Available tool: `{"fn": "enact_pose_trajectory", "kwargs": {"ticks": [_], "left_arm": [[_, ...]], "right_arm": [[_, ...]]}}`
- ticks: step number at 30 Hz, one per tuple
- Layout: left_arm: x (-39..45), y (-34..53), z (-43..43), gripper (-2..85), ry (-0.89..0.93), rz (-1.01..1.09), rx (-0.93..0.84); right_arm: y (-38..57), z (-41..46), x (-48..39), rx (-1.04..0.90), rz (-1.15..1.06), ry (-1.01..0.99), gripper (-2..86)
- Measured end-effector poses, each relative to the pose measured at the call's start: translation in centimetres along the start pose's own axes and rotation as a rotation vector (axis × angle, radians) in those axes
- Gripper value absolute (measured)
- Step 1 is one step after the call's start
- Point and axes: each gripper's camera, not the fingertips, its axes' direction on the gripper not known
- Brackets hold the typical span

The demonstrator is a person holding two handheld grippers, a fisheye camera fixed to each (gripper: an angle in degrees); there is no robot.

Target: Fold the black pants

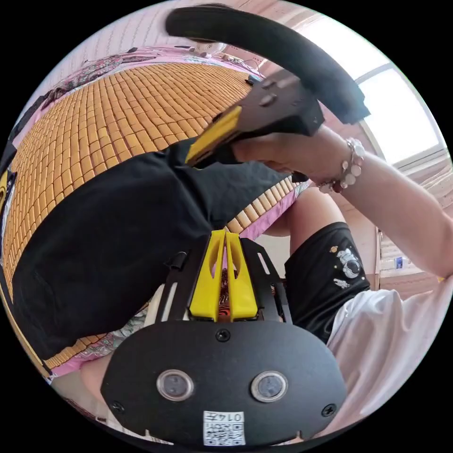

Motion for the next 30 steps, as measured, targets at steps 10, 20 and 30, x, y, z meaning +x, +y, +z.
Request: {"fn": "enact_pose_trajectory", "kwargs": {"ticks": [10, 20, 30], "left_arm": [[-5.5, 6.1, -6.4, -1.0, -0.207, -0.297, 0.201], [-7.5, 4.9, -4.0, -1.0, -0.314, -0.403, 0.061], [-8.1, 5.1, -4.9, -1.0, -0.349, -0.391, 0.073]], "right_arm": [[33.2, -1.7, 19.7, 0.31, 0.933, 0.031, 9.1], [42.3, 2.7, 24.9, 0.196, 1.165, 0.036, 14.5], [42.2, 2.1, 24.0, 0.138, 0.943, 0.111, 2.9]]}}
